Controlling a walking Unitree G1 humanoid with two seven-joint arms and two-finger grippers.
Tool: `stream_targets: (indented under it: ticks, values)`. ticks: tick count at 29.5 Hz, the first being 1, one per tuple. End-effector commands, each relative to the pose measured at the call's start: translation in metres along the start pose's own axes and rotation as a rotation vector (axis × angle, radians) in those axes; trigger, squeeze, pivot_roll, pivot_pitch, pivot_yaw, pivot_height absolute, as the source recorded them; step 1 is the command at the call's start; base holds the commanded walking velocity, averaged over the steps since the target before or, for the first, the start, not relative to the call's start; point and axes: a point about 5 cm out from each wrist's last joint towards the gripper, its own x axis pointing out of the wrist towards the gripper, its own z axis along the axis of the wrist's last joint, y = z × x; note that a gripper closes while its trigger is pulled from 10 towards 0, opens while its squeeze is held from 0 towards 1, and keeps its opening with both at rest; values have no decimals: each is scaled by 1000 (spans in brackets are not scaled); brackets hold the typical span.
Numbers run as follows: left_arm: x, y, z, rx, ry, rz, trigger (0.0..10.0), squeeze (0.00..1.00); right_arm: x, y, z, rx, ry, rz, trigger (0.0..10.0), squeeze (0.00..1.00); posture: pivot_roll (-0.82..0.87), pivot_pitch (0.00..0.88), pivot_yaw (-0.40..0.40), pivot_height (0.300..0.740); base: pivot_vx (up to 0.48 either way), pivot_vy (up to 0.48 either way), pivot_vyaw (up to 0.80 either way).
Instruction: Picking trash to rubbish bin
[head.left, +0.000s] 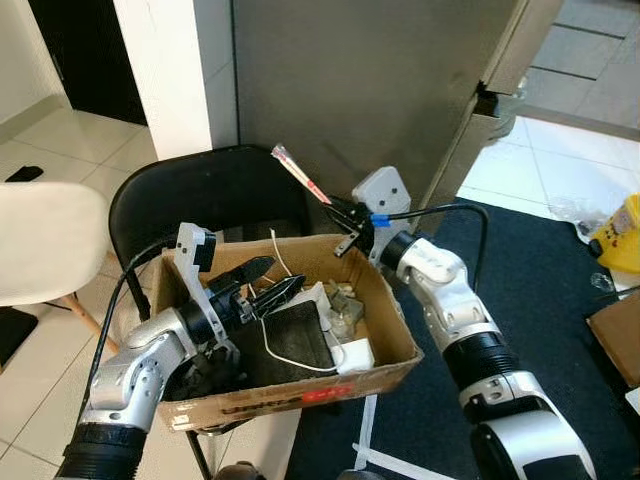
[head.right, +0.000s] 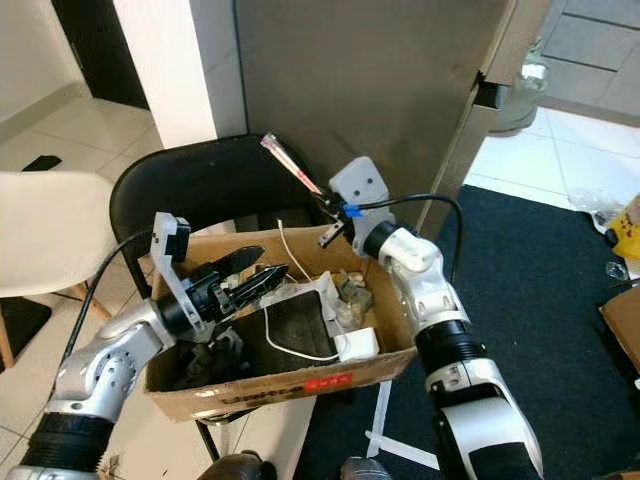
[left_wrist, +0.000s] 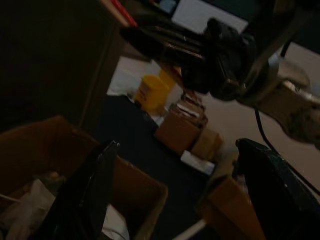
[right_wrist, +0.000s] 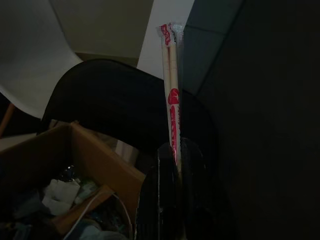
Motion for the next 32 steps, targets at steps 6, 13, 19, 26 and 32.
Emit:
stream_targets:
  ticks: [6,13,19,26,32]
  values:
    - [-3,-6,-3,14,54,-21,10000,0,-2,2,-3,-50,24,10,10000,675,42,0,-40,740,0,0,0]
    - [-5,-9,-4,35,83,-30,10000,0,-2,2,-4,-59,32,8,10000,1000,40,0,-38,740,0,0,0]
    - [-5,-9,-6,44,90,-27,10000,0,-2,2,-4,-55,31,4,10000,1000,40,0,-38,740,0,0,0]
    - [5,3,9,77,-39,99,10000,0,-4,-5,-4,106,-30,-50,10000,0,39,0,-38,740,0,0,0]
    - [25,12,15,27,-123,261,10000,0,-6,-11,-5,212,-56,-119,10000,0,30,0,-32,740,0,0,0]
